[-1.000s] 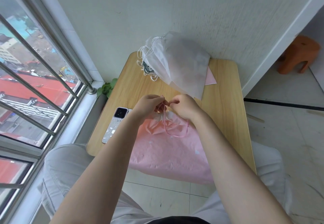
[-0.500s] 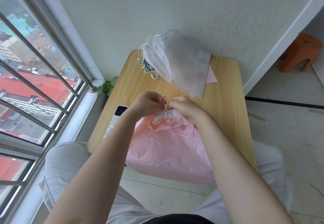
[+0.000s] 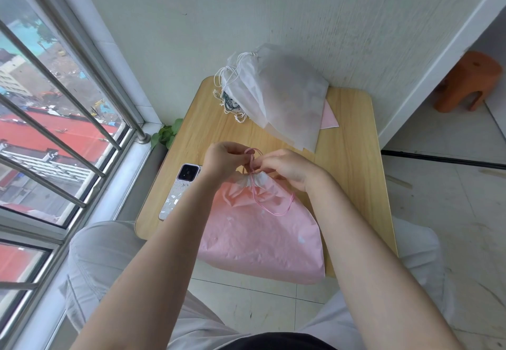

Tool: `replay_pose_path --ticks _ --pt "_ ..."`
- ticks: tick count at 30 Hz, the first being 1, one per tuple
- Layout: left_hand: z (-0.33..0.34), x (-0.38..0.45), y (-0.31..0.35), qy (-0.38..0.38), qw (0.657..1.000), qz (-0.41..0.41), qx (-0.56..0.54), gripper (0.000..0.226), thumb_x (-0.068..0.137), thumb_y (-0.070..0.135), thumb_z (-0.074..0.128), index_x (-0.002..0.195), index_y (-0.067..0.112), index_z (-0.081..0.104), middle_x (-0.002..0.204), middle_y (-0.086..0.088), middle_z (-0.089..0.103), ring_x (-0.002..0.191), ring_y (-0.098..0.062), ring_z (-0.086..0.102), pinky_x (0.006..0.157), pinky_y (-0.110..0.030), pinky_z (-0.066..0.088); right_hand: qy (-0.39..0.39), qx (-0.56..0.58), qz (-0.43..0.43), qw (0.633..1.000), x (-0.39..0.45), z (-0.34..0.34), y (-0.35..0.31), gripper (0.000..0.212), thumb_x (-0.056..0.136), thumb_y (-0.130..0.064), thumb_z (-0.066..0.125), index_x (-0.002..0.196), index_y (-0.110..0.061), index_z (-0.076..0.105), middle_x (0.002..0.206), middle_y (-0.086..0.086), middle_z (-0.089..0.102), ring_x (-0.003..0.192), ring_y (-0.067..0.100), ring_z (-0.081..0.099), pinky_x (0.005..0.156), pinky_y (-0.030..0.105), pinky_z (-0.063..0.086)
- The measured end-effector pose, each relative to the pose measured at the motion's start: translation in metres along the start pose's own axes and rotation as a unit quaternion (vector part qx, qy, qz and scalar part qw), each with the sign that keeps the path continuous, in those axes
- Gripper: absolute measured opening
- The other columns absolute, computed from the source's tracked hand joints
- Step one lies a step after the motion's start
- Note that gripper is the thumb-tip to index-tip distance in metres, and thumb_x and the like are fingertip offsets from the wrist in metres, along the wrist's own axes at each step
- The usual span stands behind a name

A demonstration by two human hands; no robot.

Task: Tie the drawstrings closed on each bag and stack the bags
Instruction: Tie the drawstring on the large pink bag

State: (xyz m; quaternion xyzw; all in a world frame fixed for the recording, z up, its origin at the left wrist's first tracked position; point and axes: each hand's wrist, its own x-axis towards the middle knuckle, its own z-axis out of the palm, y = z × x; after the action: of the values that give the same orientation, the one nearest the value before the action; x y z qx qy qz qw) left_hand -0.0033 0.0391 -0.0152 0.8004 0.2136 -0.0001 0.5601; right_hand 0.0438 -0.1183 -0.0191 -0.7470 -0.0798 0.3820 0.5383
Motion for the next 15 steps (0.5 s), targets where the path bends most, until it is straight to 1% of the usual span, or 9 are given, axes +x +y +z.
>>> replay_pose_path --ticks 2,3,5,6,7,9,12,14,15 --pt "-0.002 0.0 0.001 -0.013 1.0 0.0 -0.006 0.006 0.083 0.008 0.075 0.089 0.009 0.076 0.066 0.003 0.069 0.049 0.008 0.056 0.052 -0.007 0.042 0.015 -0.025 -0.007 1.0 0.002 0.001 0.002 0.038 0.069 -0.029 0.059 0.096 -0.01 0.077 0.091 0.005 0.069 0.083 0.014 0.057 0.072 0.027 0.041" --pt "-0.002 0.001 0.001 -0.015 1.0 0.0 -0.008 0.006 0.084 0.011 0.075 0.089 0.009 0.076 0.067 0.002 0.069 0.051 0.006 0.057 0.053 -0.008 0.042 0.024 -0.044 -0.012 0.999 0.003 0.001 0.002 0.037 0.072 -0.028 0.056 0.096 -0.009 0.077 0.087 0.004 0.067 0.081 0.014 0.055 0.072 0.027 0.039" --pt "-0.002 0.002 -0.001 -0.011 1.0 -0.007 -0.011 0.011 0.085 0.017 0.075 0.091 0.008 0.077 0.073 -0.003 0.071 0.059 -0.001 0.059 0.06 -0.013 0.046 0.039 -0.084 -0.027 0.995 0.005 0.001 0.003 0.03 0.084 -0.023 0.055 0.098 -0.006 0.075 0.084 0.004 0.063 0.08 0.015 0.051 0.072 0.03 0.039" --pt "-0.001 0.002 -0.001 -0.01 1.0 -0.015 -0.021 0.013 0.086 0.018 0.074 0.091 0.006 0.077 0.076 -0.006 0.072 0.062 -0.006 0.061 0.065 -0.019 0.048 0.051 -0.102 -0.033 0.993 0.007 0.002 0.004 0.026 0.089 -0.019 0.054 0.099 -0.006 0.074 0.087 0.004 0.065 0.081 0.014 0.052 0.073 0.03 0.04" --pt "0.0 0.002 -0.002 -0.01 0.999 -0.024 -0.037 0.013 0.087 0.018 0.073 0.091 0.006 0.076 0.078 -0.008 0.073 0.065 -0.01 0.064 0.068 -0.023 0.05 0.067 -0.118 -0.041 0.99 0.007 0.003 0.004 0.023 0.09 -0.014 0.051 0.097 -0.006 0.071 0.09 0.006 0.067 0.082 0.014 0.052 0.073 0.03 0.041" --pt "0.002 0.001 -0.003 -0.013 0.996 -0.036 -0.075 0.013 0.091 0.017 0.068 0.086 0.008 0.075 0.08 -0.009 0.073 0.067 -0.013 0.067 0.07 -0.028 0.052 0.109 -0.129 -0.046 0.985 0.01 0.005 0.007 0.017 0.085 -0.007 0.046 0.09 -0.008 0.061 0.087 0.007 0.062 0.079 0.018 0.05 0.067 0.03 0.038" --pt "0.003 0.001 -0.002 -0.014 0.99 -0.05 -0.129 0.024 0.098 0.019 0.057 0.08 0.01 0.07 0.078 -0.008 0.071 0.063 -0.014 0.068 0.065 -0.025 0.05 0.22 -0.035 -0.059 0.973 0.013 0.008 0.012 0.019 0.08 -0.007 0.045 0.096 -0.008 0.055 0.09 0.008 0.062 0.076 0.018 0.051 0.064 0.03 0.04" --pt "0.003 0.001 -0.002 -0.008 0.984 -0.071 -0.161 0.027 0.101 0.02 0.052 0.079 0.009 0.066 0.077 -0.008 0.07 0.062 -0.017 0.068 0.062 -0.026 0.048 0.285 0.083 -0.105 0.949 0.009 0.007 0.011 0.026 0.077 -0.006 0.046 0.101 -0.001 0.052 0.091 0.007 0.057 0.075 0.015 0.048 0.065 0.028 0.041" --pt "0.003 0.001 -0.002 -0.006 0.982 -0.081 -0.171 0.028 0.101 0.02 0.051 0.079 0.009 0.064 0.076 -0.008 0.07 0.062 -0.019 0.068 0.062 -0.027 0.048 0.296 0.16 -0.128 0.933 0.006 0.006 0.01 0.028 0.078 -0.004 0.047 0.105 0.002 0.053 0.093 0.006 0.054 0.074 0.013 0.051 0.065 0.025 0.044"
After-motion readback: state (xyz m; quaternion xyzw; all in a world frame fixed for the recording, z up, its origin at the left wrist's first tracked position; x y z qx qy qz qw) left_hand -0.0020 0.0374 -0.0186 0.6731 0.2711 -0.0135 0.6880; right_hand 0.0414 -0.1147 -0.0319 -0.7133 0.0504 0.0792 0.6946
